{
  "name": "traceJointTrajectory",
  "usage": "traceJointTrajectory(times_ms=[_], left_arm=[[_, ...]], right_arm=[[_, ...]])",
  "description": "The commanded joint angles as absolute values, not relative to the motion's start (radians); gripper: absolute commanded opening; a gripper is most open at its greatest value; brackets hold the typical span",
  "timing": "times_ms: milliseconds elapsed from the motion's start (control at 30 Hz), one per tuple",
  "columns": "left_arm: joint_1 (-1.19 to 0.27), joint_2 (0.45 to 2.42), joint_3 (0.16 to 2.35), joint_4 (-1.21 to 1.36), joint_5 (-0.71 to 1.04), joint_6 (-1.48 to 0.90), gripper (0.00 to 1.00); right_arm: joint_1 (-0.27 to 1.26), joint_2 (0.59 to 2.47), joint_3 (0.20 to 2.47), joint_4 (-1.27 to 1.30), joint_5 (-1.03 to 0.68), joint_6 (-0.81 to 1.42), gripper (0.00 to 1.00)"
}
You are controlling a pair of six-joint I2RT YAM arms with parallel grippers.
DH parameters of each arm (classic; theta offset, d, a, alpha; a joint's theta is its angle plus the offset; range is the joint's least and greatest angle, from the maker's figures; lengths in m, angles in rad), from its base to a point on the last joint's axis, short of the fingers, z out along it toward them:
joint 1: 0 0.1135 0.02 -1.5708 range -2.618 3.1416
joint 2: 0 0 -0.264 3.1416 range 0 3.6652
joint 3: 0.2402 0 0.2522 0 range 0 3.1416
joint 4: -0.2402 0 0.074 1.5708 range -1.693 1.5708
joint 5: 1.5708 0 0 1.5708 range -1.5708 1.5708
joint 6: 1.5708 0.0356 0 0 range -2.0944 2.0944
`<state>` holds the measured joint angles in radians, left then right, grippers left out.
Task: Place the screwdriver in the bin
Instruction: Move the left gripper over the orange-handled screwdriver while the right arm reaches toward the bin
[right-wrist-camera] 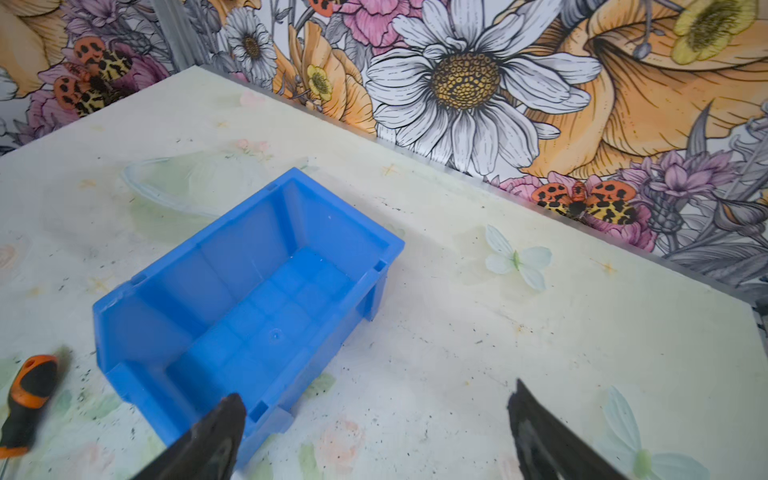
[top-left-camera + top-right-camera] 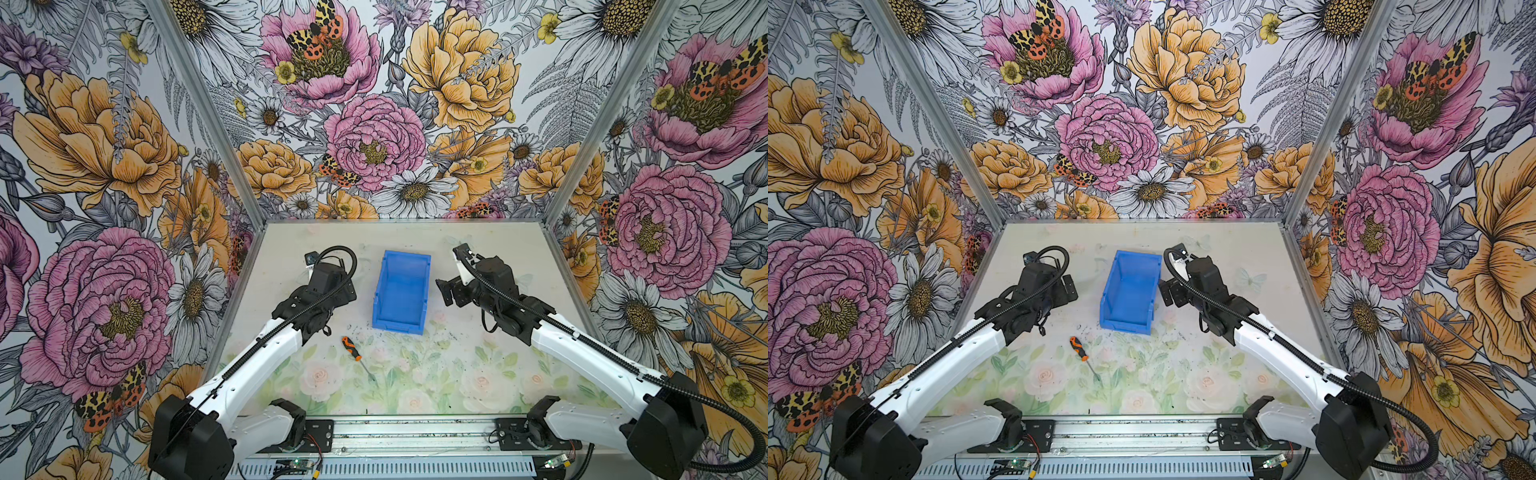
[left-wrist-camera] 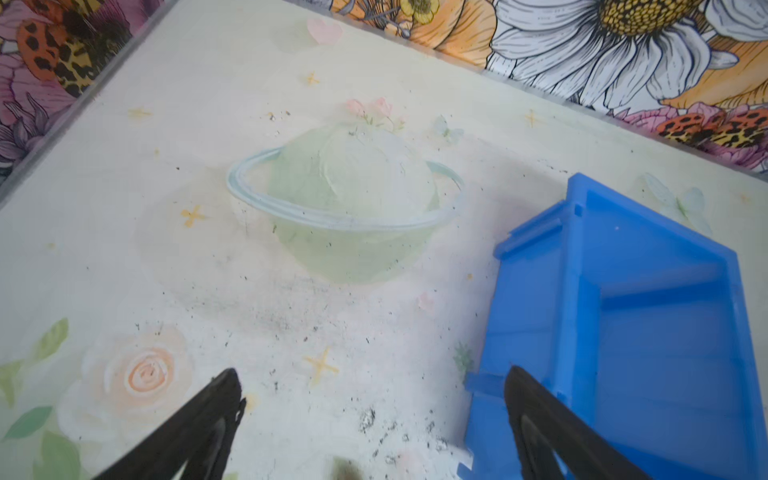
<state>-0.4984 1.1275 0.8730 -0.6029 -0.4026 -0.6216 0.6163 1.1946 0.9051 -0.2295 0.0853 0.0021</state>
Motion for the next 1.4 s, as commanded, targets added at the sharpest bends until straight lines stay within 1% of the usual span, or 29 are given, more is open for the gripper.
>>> traceJointTrajectory(times_ms=[0, 133, 267, 367, 467, 600, 700, 867, 1000, 1267, 1367], left_arm=[[-0.563, 1.103, 0.866, -0.717, -0.429, -0.841, 0.99], [-0.641, 1.111, 0.821, -0.719, -0.398, -0.972, 0.99], [-0.708, 1.133, 0.801, -0.757, -0.374, -1.065, 0.99], [-0.73, 1.145, 0.793, -0.778, -0.356, -1.101, 0.99], [-0.737, 1.149, 0.792, -0.799, -0.348, -1.131, 0.99], [-0.738, 1.144, 0.771, -0.801, -0.332, -1.178, 0.98], [-0.736, 1.153, 0.762, -0.801, -0.32, -1.188, 0.98], [-0.727, 1.192, 0.756, -0.798, -0.27, -1.177, 0.97], [-0.73, 1.235, 0.744, -0.794, -0.264, -1.183, 0.95], [-0.753, 1.326, 0.762, -0.762, -0.261, -1.178, 0.89], [-0.754, 1.367, 0.76, -0.751, -0.25, -1.188, 0.83]], right_arm=[[0.664, 1.167, 0.941, -0.255, -0.028, -0.126, 0.99], [0.7, 1.122, 0.915, -0.279, -0.107, -0.193, 0.99], [0.717, 1.055, 0.858, -0.281, -0.203, -0.207, 1.0], [0.736, 1.005, 0.813, -0.289, -0.298, -0.23, 0.99], [0.785, 0.967, 0.785, -0.325, -0.363, -0.289, 0.99], [0.864, 0.942, 0.772, -0.366, -0.375, -0.359, 1.0], [0.903, 0.947, 0.77, -0.378, -0.352, -0.403, 1.0], [0.934, 1.022, 0.794, -0.378, -0.31, -0.434, 1.0], [0.943, 1.061, 0.796, -0.373, -0.306, -0.427, 1.0], [0.947, 1.068, 0.774, -0.373, -0.269, -0.417, 1.0], [0.947, 1.068, 0.779, -0.374, -0.269, -0.419, 0.99]])
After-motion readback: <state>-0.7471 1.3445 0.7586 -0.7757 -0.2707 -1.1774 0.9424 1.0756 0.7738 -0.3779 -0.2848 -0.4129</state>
